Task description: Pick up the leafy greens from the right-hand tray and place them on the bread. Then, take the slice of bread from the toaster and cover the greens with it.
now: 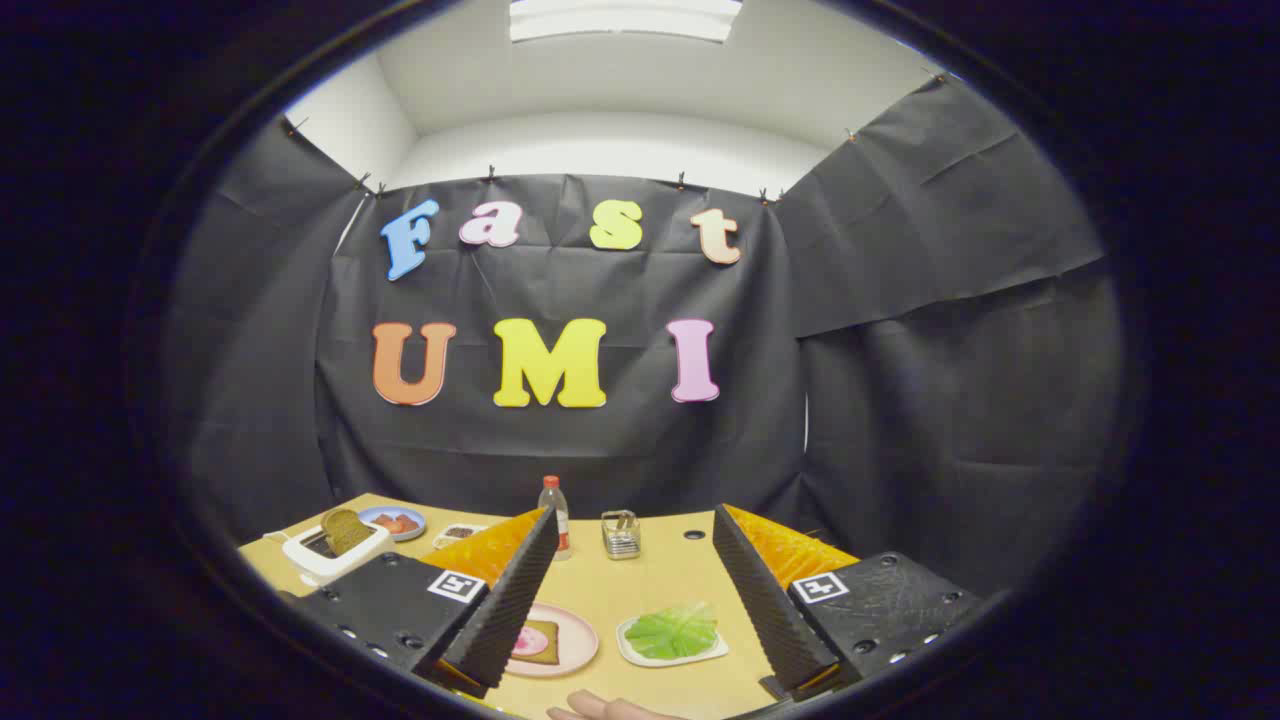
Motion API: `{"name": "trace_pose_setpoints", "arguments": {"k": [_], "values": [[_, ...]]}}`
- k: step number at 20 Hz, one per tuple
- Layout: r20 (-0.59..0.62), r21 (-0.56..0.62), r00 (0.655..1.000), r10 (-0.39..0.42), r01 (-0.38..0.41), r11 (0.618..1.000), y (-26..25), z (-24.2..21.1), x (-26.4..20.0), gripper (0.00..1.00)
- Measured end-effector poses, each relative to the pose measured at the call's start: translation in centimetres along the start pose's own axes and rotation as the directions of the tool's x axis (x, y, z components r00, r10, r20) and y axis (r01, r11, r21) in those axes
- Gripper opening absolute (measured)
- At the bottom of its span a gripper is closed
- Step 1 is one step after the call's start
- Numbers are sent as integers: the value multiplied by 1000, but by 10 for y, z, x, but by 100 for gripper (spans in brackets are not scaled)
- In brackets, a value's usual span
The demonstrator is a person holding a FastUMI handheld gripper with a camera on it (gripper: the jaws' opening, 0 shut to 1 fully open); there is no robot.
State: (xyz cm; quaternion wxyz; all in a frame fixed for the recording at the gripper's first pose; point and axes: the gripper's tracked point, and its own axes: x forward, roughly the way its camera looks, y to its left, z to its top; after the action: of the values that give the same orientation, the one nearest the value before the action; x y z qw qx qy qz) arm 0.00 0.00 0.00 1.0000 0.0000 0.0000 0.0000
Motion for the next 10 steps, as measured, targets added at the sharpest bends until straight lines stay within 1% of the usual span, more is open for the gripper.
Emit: {"name": "trace_pose_setpoints", "arguments": {"k": [3,6,10], "values": [[4,5,1000,5,-5,1000,3,-2,1,95],[-19,-25,1000,15,-16,1000,8,-14,7,95],[-14,-55,1000,27,-28,998,8,-17,8,95]]}}
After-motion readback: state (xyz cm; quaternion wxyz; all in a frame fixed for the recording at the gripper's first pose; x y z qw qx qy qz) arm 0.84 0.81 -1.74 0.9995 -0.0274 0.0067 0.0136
